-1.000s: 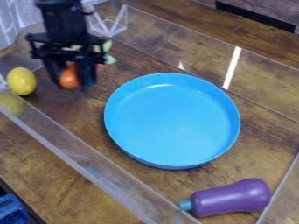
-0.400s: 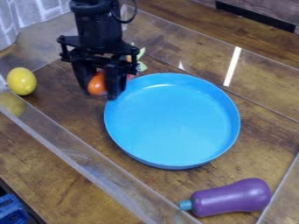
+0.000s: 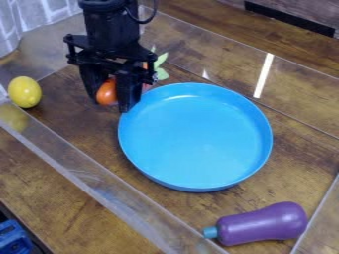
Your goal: Put the carrot on the blue tray
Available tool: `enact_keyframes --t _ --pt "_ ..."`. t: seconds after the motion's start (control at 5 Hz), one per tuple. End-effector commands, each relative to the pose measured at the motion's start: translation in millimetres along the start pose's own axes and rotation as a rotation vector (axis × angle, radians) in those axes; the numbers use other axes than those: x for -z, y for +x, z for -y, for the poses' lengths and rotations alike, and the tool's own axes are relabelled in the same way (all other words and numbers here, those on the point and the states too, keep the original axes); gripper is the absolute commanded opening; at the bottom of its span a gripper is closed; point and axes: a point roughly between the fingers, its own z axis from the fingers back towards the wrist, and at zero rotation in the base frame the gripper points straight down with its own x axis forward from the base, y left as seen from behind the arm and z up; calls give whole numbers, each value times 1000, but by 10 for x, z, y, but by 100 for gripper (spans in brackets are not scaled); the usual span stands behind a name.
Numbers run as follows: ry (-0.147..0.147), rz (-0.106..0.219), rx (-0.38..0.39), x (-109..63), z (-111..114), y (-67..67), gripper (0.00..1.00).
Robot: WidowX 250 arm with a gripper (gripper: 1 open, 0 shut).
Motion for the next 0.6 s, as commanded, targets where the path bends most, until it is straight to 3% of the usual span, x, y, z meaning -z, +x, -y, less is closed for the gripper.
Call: enact_keyframes --t 0.0,0.4 --pt "6 63 45 -196 69 35 0" --pt "15 51 84 -229 113 -4 0"
